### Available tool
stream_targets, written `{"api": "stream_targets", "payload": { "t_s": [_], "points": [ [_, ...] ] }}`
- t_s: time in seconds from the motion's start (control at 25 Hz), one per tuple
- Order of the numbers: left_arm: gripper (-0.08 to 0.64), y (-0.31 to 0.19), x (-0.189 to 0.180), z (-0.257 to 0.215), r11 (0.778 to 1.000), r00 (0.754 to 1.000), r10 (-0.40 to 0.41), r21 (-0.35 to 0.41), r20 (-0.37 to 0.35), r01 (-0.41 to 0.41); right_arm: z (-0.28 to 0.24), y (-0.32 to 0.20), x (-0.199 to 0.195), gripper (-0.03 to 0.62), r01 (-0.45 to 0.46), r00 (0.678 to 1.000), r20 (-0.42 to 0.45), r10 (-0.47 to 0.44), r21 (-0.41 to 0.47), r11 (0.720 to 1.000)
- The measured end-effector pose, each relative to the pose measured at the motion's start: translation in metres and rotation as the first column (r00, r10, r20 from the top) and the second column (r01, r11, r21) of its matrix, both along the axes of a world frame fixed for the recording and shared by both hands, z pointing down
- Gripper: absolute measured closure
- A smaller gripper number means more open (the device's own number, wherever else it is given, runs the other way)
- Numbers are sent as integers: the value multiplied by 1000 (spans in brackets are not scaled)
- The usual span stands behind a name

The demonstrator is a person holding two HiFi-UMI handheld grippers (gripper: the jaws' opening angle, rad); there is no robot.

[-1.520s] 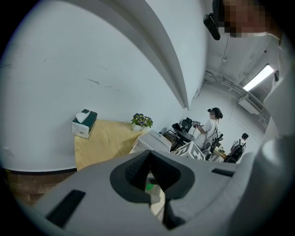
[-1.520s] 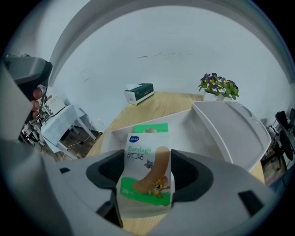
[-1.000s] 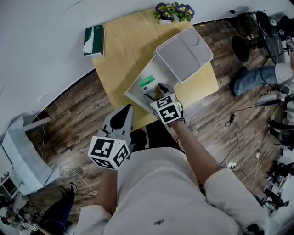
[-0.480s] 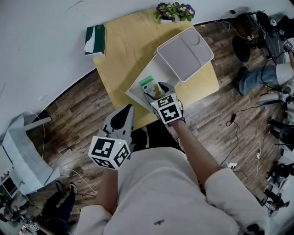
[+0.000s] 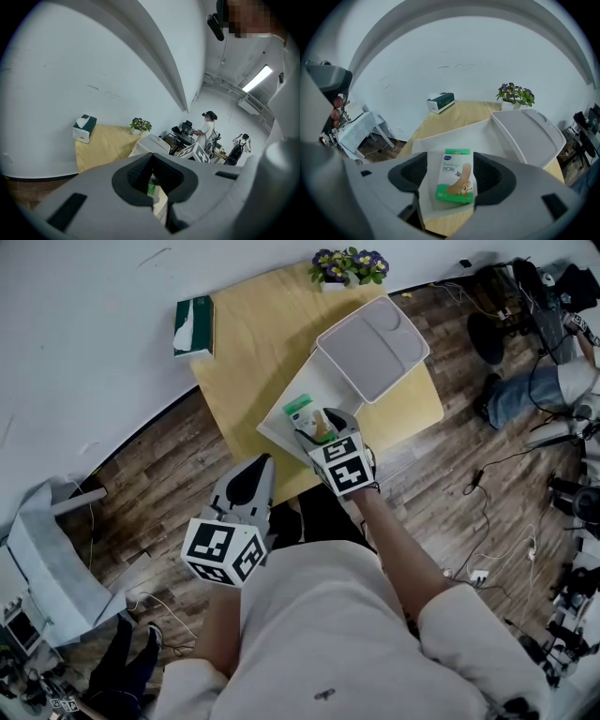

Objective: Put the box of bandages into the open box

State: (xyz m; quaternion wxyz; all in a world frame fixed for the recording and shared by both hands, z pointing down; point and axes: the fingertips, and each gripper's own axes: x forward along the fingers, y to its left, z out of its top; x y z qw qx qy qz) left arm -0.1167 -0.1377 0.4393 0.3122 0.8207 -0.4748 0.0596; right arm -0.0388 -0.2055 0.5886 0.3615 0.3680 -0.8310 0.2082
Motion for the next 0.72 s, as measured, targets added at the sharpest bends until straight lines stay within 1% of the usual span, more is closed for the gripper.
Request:
{"api": "stream_targets", "payload": {
  "t_s": [0.16, 0.28, 0.72],
  "points": [
    [561, 9, -1, -4, 1000, 1000, 22, 16, 1, -22, -13, 8, 0, 287, -25, 1000, 5, 25, 21, 999],
    [561, 17, -2, -7, 999, 999, 36, 29, 1, -36, -22, 13, 1, 299, -45, 999, 10, 44, 54, 998],
    [561, 47, -4, -24, 994, 997, 71, 83, 11, -71, -56, 46, 8, 370, -98, 995, 30, 95, 125, 987]
  ]
}}
